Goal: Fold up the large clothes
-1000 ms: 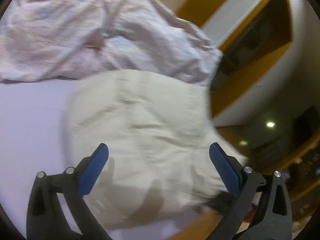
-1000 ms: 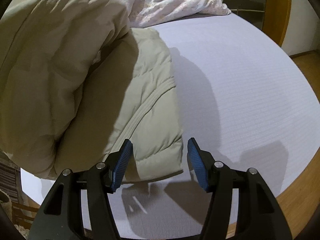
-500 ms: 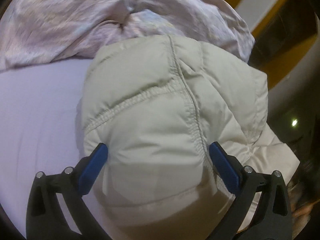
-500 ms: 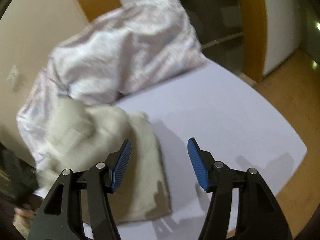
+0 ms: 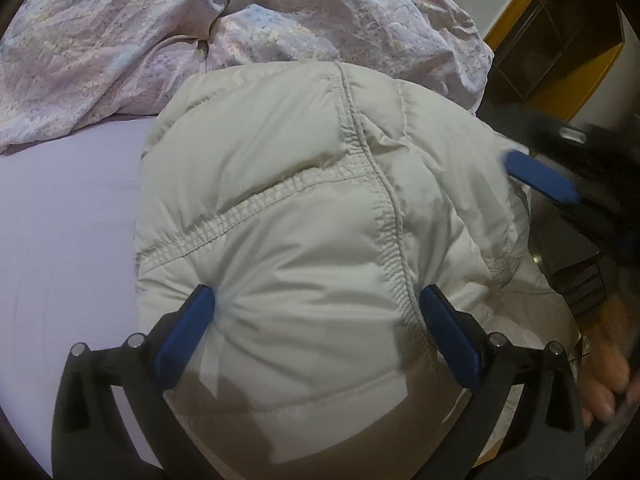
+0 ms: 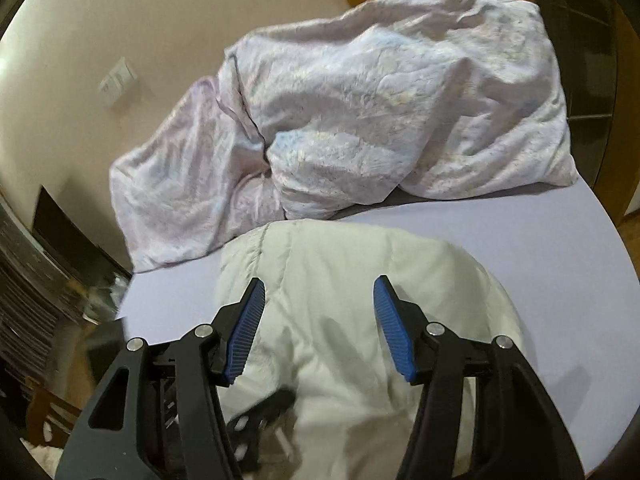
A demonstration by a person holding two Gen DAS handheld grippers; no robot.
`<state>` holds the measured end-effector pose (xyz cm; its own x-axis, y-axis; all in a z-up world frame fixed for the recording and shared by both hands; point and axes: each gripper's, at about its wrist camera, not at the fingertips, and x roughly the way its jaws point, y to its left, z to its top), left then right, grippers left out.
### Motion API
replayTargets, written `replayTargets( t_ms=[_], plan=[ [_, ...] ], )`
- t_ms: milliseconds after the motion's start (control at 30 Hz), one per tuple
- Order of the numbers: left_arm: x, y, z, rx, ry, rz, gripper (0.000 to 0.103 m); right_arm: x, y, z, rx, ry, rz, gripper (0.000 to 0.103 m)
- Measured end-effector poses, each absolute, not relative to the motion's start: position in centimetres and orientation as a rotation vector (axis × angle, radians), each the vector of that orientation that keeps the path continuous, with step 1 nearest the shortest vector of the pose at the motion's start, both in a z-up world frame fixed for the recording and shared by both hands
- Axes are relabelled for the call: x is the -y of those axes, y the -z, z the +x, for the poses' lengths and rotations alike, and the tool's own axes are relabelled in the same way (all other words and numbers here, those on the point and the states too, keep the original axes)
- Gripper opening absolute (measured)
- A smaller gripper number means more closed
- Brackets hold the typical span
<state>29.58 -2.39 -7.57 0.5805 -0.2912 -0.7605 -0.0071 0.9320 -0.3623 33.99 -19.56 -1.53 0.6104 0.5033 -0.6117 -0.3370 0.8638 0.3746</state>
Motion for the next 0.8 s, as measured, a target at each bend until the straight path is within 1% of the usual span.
replayTargets(
  t_ms=[167,233,433,800],
  plan=[
    [1.3,6.9,29.2,-0.922,0.193,-0.370,0.101,19.4,4.0,36.3,-0.835,-0.417,0.169,0.040],
    [1.1,6.6,29.1,-0.917,0.206,-0.380,0.101,19.7,4.7,36.6,-0.846,-0.406,0.165,0.037],
    [1.6,5.5,29.2,-0.873,0.220,-0.332,0.100,20.6,5.4,36.4,-0.842,-0.393,0.169,0.037],
    [-0.2,4.6,30.5,-0.834,0.130,-0.314,0.100,21.6,6.6,36.8,-0.852,-0.379,0.187,0.036]
  ],
)
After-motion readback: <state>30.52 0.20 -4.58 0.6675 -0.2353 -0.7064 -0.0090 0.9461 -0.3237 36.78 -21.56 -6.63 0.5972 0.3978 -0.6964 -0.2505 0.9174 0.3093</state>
